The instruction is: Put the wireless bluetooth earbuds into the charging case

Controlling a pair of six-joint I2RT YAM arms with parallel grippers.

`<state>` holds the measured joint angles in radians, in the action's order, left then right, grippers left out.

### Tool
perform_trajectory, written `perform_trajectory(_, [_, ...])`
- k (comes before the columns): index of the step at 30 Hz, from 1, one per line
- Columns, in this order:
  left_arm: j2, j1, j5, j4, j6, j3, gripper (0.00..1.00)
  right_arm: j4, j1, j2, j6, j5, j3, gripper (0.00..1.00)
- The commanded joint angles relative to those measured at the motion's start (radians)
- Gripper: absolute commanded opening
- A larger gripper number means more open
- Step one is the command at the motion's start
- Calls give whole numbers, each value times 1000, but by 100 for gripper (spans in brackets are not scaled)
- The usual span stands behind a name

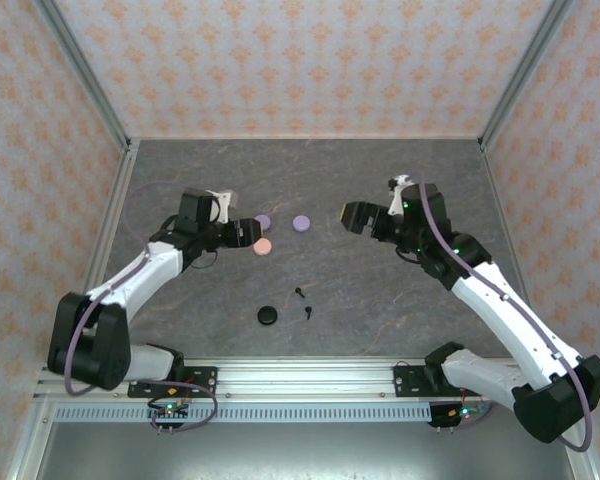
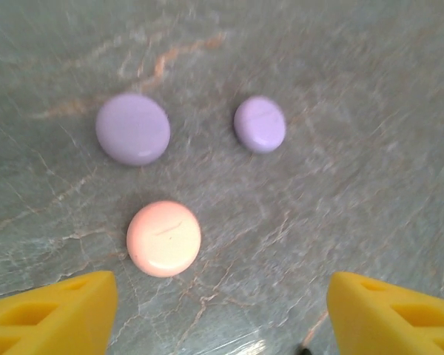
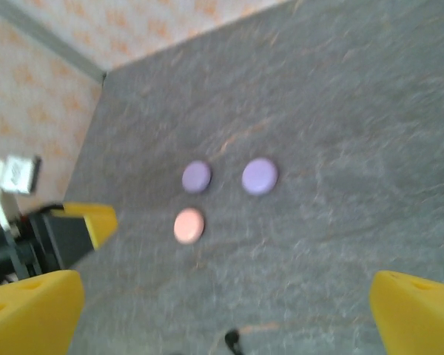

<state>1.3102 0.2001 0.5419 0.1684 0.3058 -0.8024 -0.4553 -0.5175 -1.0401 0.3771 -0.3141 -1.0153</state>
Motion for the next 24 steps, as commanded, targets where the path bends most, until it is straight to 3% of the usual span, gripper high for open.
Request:
perform_trajectory(1, [-87,-8,-100,36,74,46,78,-35,-103,-21,-60,36,2,99])
perform_trajectory(7, [-175,-29,-141,60,271,107,82,-42,-311,-127,-107,148,24,99])
perform_trajectory(13, [-267,-31,-147,-48,429,227,86,-79,-496,-318,-196,222,-14,100])
perform_trajectory(24, [-363,-31,-220,-59,523,349,89,-115,-664,-643,-287,293,-161,94])
